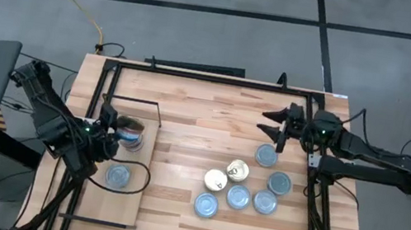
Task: Stack canned seafood by type on shelf
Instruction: Stack the top right blue and pink tuna can on the blue and pink tuna can on the shelf
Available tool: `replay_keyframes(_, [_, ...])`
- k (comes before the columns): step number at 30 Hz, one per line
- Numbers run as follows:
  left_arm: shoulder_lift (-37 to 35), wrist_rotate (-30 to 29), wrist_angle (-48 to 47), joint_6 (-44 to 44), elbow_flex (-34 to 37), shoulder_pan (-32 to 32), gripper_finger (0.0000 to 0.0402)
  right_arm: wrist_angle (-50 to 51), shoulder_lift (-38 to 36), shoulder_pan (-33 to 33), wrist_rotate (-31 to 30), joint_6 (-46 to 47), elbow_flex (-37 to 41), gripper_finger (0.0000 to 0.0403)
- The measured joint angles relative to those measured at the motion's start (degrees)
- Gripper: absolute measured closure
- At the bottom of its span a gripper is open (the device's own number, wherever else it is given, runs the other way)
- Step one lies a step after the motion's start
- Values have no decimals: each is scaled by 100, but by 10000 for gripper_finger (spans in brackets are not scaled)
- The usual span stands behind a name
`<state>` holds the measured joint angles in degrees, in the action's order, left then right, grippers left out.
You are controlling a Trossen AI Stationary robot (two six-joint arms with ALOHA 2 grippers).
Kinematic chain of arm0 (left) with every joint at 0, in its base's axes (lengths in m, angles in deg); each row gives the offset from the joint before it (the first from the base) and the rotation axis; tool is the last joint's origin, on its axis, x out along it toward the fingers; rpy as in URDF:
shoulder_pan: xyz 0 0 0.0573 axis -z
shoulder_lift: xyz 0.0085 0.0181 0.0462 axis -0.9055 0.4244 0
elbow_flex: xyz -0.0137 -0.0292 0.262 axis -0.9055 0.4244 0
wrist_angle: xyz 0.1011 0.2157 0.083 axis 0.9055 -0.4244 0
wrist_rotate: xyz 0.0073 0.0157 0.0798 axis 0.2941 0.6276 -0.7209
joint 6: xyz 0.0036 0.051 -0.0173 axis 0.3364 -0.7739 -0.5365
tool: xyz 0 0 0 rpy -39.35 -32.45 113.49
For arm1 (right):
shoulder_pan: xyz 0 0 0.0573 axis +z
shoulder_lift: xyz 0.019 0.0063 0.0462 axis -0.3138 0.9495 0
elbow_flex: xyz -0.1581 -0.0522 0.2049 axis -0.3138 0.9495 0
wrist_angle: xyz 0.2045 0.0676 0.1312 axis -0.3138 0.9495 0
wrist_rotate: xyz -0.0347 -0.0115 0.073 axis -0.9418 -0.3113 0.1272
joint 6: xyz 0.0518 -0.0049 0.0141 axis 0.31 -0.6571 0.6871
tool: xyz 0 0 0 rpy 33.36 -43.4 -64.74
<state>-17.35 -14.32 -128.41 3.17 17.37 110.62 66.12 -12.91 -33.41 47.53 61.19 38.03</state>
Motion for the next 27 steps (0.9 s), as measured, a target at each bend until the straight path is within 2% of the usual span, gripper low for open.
replay_keyframes(5, [3,-90,-4,-421,689,0,217,-419,265,405,-250,154,0,117])
replay_keyframes(8, [2,-436,-5,-527,1035,0,217,-701,459,670,-532,189,0,117])
replay_keyframes(14, [-94,-456,-11,-660,1225,-4,209,-1078,812,1061,-972,197,0,117])
replay_keyframes(18, [-288,-172,-11,-693,1225,-4,204,-1203,1028,1209,-1227,201,0,117])
replay_keyframes(27, [-623,706,-3,-172,1128,-7,199,-1543,1315,1193,-1247,204,0,117])
